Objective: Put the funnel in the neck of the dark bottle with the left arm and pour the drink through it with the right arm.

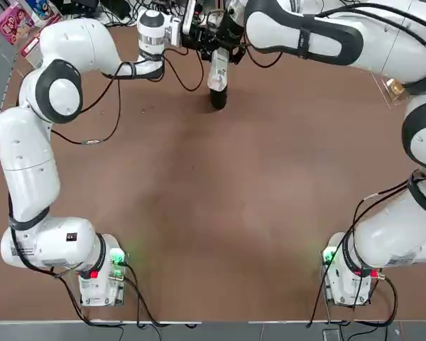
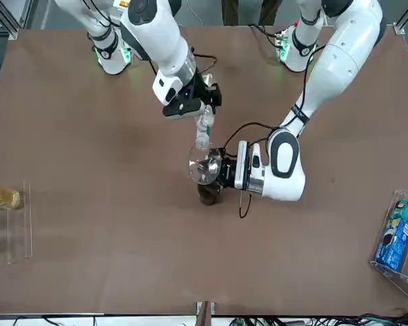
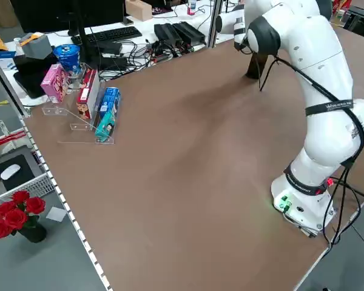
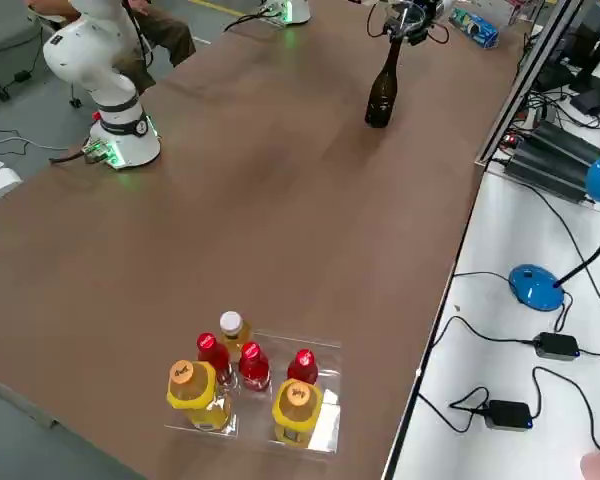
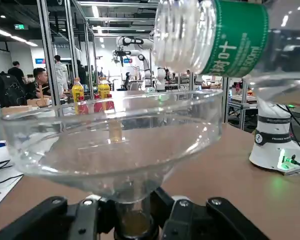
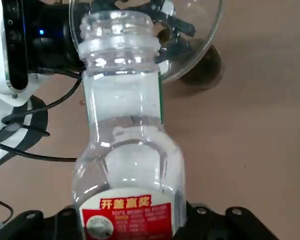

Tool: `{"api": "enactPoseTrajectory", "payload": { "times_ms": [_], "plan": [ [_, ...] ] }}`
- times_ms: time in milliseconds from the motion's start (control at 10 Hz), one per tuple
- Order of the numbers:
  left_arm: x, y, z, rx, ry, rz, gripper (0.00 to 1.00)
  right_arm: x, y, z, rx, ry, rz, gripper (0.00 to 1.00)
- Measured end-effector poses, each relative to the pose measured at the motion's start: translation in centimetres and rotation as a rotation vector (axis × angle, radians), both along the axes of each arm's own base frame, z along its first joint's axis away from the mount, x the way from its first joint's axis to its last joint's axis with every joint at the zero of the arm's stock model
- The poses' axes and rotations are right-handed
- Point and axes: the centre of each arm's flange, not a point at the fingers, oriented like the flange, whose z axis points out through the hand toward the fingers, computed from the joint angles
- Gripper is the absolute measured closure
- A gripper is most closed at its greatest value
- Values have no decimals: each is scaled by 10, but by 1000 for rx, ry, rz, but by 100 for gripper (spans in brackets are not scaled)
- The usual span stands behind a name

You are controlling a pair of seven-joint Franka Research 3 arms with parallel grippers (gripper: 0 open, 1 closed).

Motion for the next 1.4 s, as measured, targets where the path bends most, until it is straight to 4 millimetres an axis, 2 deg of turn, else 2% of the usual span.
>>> {"api": "enactPoseTrajectory", "payload": {
  "times_ms": [600,1000,1400],
  "plan": [
    [0,0,0,0,0,0,80,-3,5,6,15,32,-71,48],
    [0,0,0,0,0,0,80,-7,12,1,15,61,-100,48],
    [0,0,0,0,0,0,80,3,12,0,38,99,-151,48]
  ]
}}
